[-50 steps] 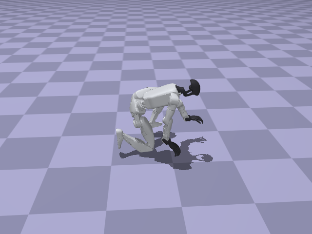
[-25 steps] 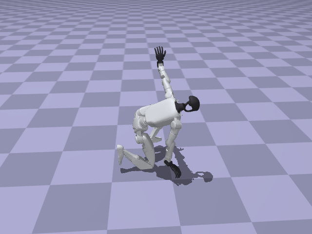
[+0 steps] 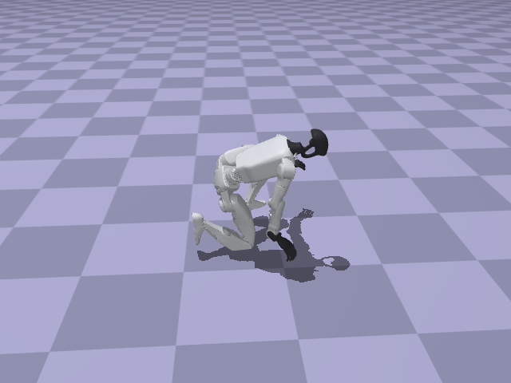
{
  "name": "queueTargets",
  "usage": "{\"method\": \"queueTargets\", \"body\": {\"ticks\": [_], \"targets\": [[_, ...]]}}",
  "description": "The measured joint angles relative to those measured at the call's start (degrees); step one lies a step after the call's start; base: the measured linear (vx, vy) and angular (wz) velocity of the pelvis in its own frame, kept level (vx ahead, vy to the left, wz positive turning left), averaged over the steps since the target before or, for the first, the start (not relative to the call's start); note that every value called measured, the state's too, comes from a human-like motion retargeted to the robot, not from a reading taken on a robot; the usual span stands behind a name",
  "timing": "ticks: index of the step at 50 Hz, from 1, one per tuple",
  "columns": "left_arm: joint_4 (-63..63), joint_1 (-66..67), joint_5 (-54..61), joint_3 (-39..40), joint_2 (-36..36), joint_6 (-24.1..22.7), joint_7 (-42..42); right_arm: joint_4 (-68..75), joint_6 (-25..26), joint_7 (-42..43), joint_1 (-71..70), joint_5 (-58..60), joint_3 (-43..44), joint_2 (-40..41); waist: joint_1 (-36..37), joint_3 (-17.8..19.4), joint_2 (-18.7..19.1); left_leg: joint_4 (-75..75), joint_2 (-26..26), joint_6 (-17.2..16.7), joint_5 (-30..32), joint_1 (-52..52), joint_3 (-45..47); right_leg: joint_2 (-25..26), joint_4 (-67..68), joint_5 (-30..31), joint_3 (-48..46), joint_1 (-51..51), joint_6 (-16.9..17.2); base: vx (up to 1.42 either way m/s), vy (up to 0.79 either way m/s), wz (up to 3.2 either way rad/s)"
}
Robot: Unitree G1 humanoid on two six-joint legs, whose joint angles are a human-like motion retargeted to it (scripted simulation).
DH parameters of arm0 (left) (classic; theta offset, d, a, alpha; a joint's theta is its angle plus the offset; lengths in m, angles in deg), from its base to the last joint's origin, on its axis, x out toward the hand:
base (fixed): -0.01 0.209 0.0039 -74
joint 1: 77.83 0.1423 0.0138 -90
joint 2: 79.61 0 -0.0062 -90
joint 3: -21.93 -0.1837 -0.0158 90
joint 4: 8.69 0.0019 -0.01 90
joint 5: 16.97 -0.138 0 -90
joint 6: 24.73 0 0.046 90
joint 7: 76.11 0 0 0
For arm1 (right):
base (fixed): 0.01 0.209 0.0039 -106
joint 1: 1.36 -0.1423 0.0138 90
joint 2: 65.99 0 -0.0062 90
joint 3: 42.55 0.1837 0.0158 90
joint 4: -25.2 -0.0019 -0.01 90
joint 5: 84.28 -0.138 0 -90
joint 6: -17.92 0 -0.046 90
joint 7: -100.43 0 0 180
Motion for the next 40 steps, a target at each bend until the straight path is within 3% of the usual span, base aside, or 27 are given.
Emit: {"method": "queueTargets", "body": {"ticks": [6,10,13,15,17,23,26,30,34,40], "targets": [[-0.9,-27.7,-25.4,-23.8,13.6,4.8,4.5,-2.2,-5.1,-0.6,-4.1,-1.3,-6.6,4.8,-9.1,0.0,-5.9,-1.6,-0.9,-1.4,2.3,0.0,0.9,1.3,1.1,-0.1,-2.3,1.8,2.1,-0.12,0.04,0.18],[0.6,-35.1,-22.7,-24.9,20.8,4.1,2.7,-1.8,-5.4,-1.5,-5.8,-2.1,-8.1,6.0,-11.8,0.0,-6.3,-2.0,-1.3,-1.5,3.3,0.0,2.0,1.4,1.5,-0.1,-2.6,2.3,2.8,-0.05,0.09,0.11],[0.5,-34.6,-19.1,-24.6,20.1,1.8,-1.5,-1.1,-4.9,-2.7,-5.4,-1.8,-7.6,4.5,-10.8,0.0,-5.2,-1.9,-1.7,-1.5,3.5,0.0,2.5,0.0,1.2,-0.3,-2.2,2.4,2.7,0.04,0.07,0.07],[-1.4,-31.2,-18.0,-22.3,17.1,-0.3,-3.3,-1.3,-5.3,-2.6,-2.9,0.9,-3.0,2.1,-8.3,0.0,-2.7,-1.8,-2.3,-1.4,2.9,0.0,2.9,-2.0,1.2,-4.4,-2.2,4.7,4.7,0.12,0.04,-0.1],[-2.0,-25.4,-14.2,-18.7,11.4,0.2,-1.5,-1.7,-3.8,-2.5,-0.4,2.4,-1.3,-0.4,-3.9,0.0,0.1,0.3,-0.2,-1.1,1.4,0.0,0.8,-0.8,0.7,-0.3,-2.0,2.4,0.8,0.14,-0.03,-0.64],[5.0,-3.6,-5.2,-2.8,-7.6,-1.2,-4.0,-0.4,-0.4,-1.1,3.9,6.2,5.9,-6.2,5.4,0.0,7.7,3.6,1.3,3.5,-2.1,0.0,0.2,-1.4,-0.2,-1.0,0.2,2.5,0.4,0.13,0.04,-0.37],[10.7,9.1,1.5,9.2,-16.6,-1.5,-4.0,0.0,0.6,-1.1,6.5,7.4,9.0,-8.7,12.0,0.0,10.5,5.5,3.4,4.8,-4.9,0.0,-1.3,-1.1,-0.6,-0.6,0.6,0.9,-0.9,0.13,0.0,-0.62],[18.8,23.7,19.4,29.4,-24.3,-4.3,-2.6,1.5,1.5,-0.8,9.5,6.1,12.9,-13.4,18.1,0.0,14.6,7.0,3.2,8.2,-6.9,0.0,-0.2,-3.4,-1.2,-1.7,1.9,0.9,-0.7,0.1,0.1,-0.04],[24.6,39.7,29.3,46.9,-28.0,-4.1,-3.6,2.7,2.2,0.1,13.3,4.1,16.2,-18.4,24.7,0.0,19.3,8.0,4.2,9.4,-8.4,0.0,-0.9,-3.8,-1.8,-1.3,1.6,0.2,-1.7,0.08,0.04,-0.23],[26.9,63.2,29.0,65.6,-24.5,-1.7,-8.7,3.5,2.4,-0.7,14.9,2.8,16.4,-21.9,26.6,0.0,22.0,8.5,3.8,10.4,-9.1,0.0,-0.3,-4.8,-2.3,-1.7,2.1,0.3,-1.6,0.02,0.03,0.03]]}}
